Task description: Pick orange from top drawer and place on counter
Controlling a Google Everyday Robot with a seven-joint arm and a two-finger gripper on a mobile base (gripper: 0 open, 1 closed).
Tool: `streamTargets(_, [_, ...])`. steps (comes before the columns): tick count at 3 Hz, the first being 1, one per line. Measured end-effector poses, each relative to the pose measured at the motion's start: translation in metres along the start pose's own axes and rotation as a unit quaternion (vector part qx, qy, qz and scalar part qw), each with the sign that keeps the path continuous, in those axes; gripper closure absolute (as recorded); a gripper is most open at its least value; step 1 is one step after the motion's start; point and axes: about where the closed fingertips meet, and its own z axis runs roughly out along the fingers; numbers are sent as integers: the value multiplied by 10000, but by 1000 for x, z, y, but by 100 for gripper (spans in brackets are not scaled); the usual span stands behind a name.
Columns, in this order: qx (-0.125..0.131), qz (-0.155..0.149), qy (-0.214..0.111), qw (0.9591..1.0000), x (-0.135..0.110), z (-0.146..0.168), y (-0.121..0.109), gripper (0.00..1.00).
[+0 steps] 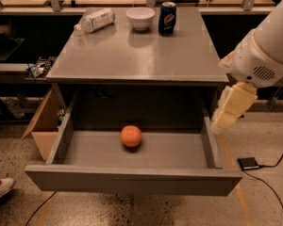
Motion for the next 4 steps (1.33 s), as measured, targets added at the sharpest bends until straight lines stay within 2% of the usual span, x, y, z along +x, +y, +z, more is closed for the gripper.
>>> streamTargets(1, [62,490,-274,9984,-18,30,-4,0])
streamTargets(2, [56,492,-274,9984,-18,31,-4,0])
streamTargets(3, [-122,558,-306,9979,-24,69,5,0])
streamTargets(4, [-117,865,-409,9953,-38,140,13,0])
